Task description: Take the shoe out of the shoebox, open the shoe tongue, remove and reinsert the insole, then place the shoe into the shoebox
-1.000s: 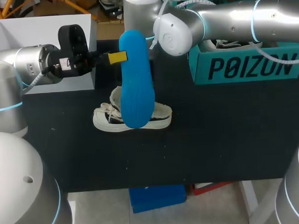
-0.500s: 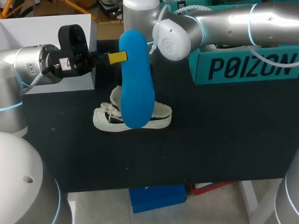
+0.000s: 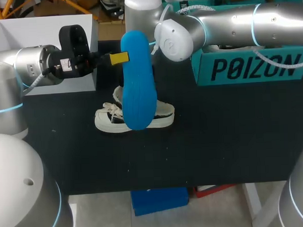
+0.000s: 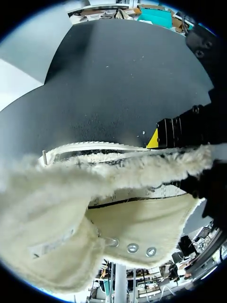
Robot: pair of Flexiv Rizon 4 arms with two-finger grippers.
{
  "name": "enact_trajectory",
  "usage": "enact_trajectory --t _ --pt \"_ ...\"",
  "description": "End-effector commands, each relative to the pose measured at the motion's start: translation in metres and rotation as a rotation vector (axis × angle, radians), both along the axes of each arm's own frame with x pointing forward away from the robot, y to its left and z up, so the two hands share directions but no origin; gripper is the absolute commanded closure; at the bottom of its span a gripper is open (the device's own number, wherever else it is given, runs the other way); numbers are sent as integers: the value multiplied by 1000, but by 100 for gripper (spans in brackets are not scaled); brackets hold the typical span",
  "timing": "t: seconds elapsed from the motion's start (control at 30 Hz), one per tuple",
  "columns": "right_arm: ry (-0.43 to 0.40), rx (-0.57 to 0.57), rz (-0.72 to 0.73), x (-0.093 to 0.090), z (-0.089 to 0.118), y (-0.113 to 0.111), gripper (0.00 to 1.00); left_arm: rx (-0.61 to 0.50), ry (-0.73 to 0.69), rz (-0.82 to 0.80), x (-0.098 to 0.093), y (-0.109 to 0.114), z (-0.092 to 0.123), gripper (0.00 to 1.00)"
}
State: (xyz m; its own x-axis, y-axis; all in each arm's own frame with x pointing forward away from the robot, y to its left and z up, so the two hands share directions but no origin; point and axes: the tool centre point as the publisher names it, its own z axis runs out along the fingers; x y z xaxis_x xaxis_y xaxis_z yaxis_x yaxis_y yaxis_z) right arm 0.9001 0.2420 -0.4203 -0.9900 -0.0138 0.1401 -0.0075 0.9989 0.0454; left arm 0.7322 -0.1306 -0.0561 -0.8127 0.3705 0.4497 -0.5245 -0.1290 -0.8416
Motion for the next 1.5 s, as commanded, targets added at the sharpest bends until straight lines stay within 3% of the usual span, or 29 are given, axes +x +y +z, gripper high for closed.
enact_trajectory --t 0.03,0.13,0.4,0.77,1.07,1.5 --pt "2 0 0 0 -1 0 100 -1 -2 2 -1 0 -1 100" --pt "0 16 -13 -1 7 -3 100 -1 -2 2 -1 0 -1 100" --pt "-90 14 -160 7 55 -21 100 -1 -2 2 -1 0 -1 100" --pt "-215 -119 -609 26 89 -46 100 -1 -2 2 -1 0 -1 100" --pt "-227 -95 -1044 28 94 -56 100 -1 -2 2 -1 0 -1 100" --pt "-243 -33 -1451 10 90 -55 100 -1 -2 2 -1 0 -1 100"
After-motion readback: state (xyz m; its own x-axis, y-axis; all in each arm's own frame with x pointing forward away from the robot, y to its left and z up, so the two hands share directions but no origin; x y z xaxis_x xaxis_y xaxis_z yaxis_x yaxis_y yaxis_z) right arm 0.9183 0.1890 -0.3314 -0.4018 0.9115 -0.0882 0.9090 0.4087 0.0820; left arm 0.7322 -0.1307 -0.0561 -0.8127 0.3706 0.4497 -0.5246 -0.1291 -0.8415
